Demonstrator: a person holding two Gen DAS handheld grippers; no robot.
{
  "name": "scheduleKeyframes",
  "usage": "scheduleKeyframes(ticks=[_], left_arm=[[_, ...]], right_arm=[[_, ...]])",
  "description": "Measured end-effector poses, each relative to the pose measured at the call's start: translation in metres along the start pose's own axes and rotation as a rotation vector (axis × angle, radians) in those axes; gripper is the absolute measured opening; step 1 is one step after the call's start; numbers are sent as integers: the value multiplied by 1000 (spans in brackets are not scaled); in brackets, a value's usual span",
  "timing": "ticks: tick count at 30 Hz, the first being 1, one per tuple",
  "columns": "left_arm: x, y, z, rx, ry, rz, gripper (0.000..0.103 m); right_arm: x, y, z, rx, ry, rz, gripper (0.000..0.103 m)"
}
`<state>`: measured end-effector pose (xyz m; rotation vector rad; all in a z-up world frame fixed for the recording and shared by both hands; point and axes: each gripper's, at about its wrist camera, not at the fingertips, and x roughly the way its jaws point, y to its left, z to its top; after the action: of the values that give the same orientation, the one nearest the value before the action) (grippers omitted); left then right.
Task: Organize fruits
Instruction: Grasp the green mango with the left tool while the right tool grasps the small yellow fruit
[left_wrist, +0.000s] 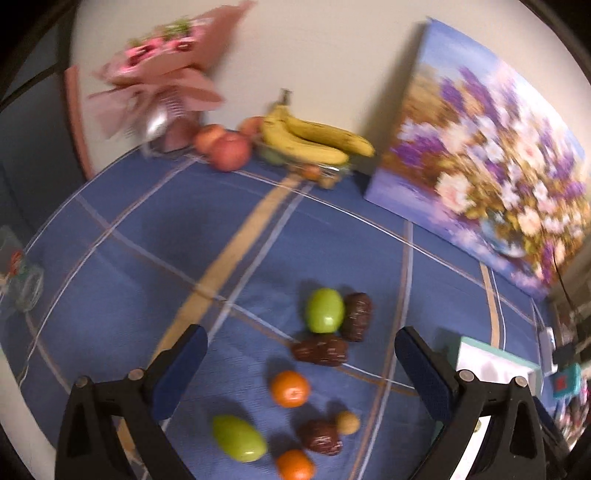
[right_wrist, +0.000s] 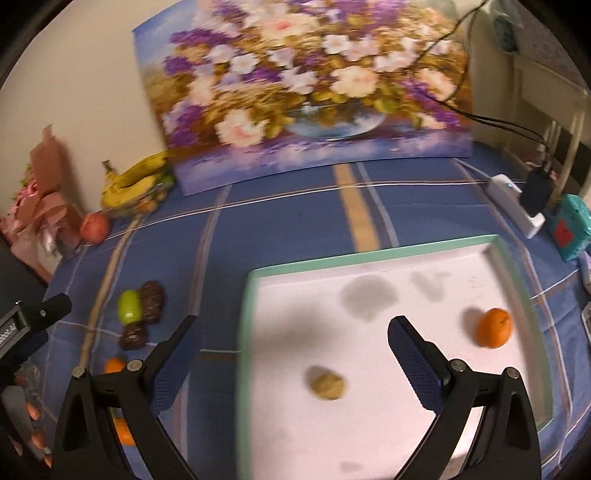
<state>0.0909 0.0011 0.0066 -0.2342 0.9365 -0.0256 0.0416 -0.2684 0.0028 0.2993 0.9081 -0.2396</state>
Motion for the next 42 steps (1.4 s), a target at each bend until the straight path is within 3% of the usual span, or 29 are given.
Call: scheduleKeyframes(ticks=[4,6,13,21,31,42], left_arm=[[-13,24,0,-36,-32,46,101],[-16,34,-3,-60,-21,31,99],[-3,57,-21,-145,117,-6,88],[26,71,-51,-219,290,-15,72],[50,74,-68,-262,394,-26,63],[63,77,-71,-297,423,-52,57]], right_arm=[[-8,25,-3,-40,-10,37,98],[-9,35,-6,-51,1,68,85],[-3,66,-22,-92,79,132,70],[23,79,-36,-50,177,225,51],[66,87,-54,60,339,325,40],[82,102,-61,31,395,305,32]])
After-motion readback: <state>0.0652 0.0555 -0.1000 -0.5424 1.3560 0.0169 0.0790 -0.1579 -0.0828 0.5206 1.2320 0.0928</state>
